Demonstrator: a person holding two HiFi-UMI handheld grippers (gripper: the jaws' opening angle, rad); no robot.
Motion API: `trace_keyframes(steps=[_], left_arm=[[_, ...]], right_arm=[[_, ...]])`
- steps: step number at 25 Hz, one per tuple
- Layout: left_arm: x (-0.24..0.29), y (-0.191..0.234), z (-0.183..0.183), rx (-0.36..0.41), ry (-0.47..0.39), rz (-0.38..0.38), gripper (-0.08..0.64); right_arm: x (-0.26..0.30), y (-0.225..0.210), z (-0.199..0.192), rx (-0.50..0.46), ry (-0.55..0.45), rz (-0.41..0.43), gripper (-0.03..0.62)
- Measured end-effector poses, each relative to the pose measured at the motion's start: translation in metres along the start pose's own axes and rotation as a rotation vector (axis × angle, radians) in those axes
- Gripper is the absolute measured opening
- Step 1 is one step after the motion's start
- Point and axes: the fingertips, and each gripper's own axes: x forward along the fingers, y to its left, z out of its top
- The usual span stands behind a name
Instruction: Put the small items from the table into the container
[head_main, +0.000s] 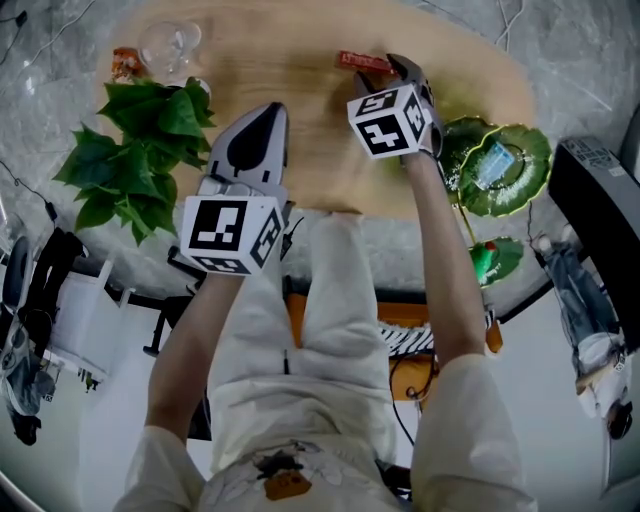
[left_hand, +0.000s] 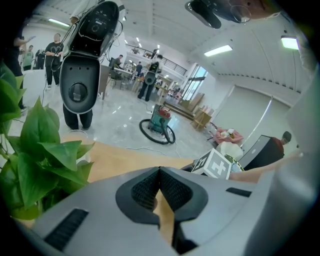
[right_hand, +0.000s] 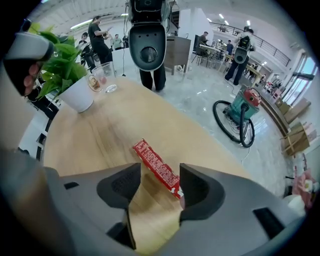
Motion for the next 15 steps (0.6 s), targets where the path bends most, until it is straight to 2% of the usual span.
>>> trace_keyframes(steps=[10, 15], left_arm=[[0.002, -0.004, 0.002, 0.005, -0.009, 0.003, 0.0], [0.002, -0.005, 0.001, 0.007, -0.006, 0.007, 0.0]], right_arm=[[0.013, -0.002, -0.007, -0.008, 0.046, 0.045, 0.227], [0.013, 0.009, -0.008, -0.007, 0.055, 0.055, 0.123]])
